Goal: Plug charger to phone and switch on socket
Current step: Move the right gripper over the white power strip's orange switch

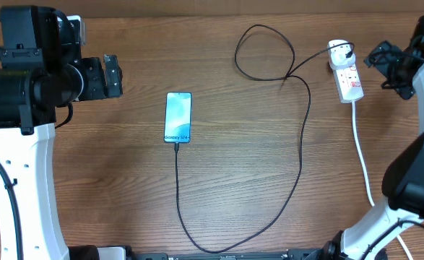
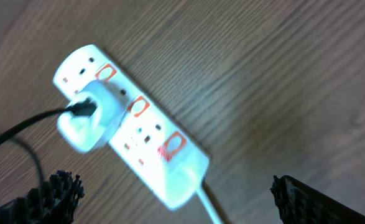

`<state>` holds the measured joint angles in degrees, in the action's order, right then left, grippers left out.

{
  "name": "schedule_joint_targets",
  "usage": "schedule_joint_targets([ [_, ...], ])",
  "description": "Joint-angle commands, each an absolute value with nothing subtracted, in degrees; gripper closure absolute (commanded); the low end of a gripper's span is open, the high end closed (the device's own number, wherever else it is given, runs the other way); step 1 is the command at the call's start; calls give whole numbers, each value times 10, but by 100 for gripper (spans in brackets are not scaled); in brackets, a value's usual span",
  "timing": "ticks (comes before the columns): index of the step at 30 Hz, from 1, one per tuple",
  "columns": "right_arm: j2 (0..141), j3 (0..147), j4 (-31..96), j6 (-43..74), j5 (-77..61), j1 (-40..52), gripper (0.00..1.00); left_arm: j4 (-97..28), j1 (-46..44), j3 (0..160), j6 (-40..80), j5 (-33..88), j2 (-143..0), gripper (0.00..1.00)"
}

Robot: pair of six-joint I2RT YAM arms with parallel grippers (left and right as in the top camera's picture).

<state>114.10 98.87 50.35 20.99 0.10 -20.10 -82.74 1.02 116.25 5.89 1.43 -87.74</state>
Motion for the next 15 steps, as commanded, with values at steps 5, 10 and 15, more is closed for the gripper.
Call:
schedule_joint_targets([
  [5, 1215, 985, 454, 215, 8, -200, 0, -827, 12, 1164, 64, 9, -877, 0],
  [10, 1233, 985, 435, 228, 24, -200, 0, -827, 12, 1164, 64, 9, -877, 0],
  [15, 1242, 985, 412, 256, 42, -200, 0, -827, 12, 1164, 64, 9, -877, 0],
])
